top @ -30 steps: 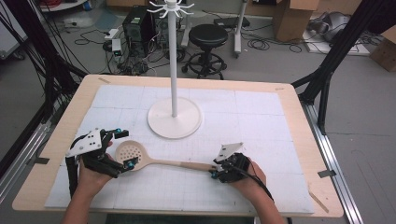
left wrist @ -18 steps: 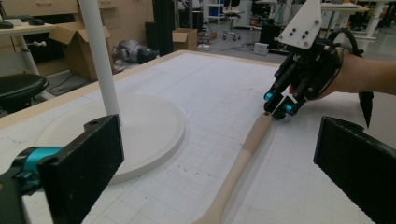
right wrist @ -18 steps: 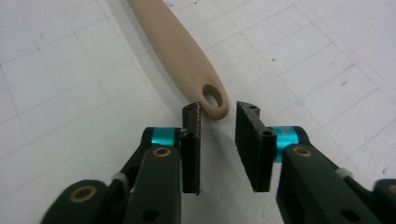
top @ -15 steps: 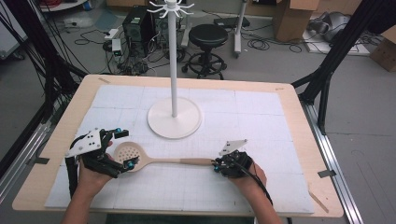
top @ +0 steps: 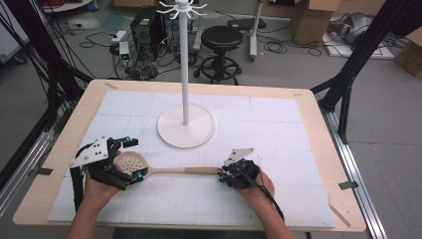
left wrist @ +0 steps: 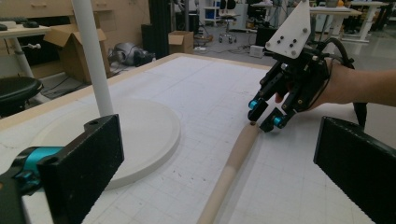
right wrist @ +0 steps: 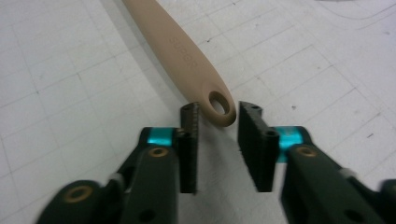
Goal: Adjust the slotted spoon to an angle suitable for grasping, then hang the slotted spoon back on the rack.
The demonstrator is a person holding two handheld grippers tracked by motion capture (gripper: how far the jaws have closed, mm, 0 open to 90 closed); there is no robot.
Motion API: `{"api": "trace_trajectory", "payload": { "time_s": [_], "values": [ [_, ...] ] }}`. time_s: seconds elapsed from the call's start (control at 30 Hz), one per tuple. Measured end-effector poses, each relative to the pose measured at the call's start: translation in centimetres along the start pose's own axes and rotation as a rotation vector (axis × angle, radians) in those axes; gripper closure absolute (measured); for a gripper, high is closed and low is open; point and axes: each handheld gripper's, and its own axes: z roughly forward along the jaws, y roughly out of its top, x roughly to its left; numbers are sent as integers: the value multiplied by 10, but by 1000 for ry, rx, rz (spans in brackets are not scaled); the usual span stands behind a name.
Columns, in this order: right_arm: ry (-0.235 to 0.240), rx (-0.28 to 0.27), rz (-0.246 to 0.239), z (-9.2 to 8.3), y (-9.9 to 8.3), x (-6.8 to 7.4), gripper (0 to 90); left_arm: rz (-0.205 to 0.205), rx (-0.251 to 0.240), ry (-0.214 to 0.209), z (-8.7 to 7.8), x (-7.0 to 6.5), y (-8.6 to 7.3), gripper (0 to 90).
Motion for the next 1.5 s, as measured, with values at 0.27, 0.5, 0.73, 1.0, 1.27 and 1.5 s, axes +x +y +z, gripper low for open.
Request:
{"api": "trace_trajectory", "payload": {
  "time_s": [0.27, 0.5, 0.73, 1.0, 1.27, 1.5],
  "values": [
    [15, -216, 6, -43, -18, -13, 433, -12, -15, -24, 0, 2, 1, 21],
    [-51, -377, 102, -71, -39, -38, 283, -5, -4, -31, 1, 3, 1, 21],
    [-82, -426, 117, -75, -41, -43, 203, -1, 5, -38, 0, 3, 1, 21],
    [-55, -465, 95, -77, -40, -39, 178, -20, 14, -55, 5, 5, -1, 21],
    [-65, -476, 99, -79, -43, -39, 177, -12, 19, -65, 7, 5, 0, 21],
    [-67, -464, 89, -80, -46, -39, 178, -20, 43, -71, 12, 6, 0, 21]
  ]
}}
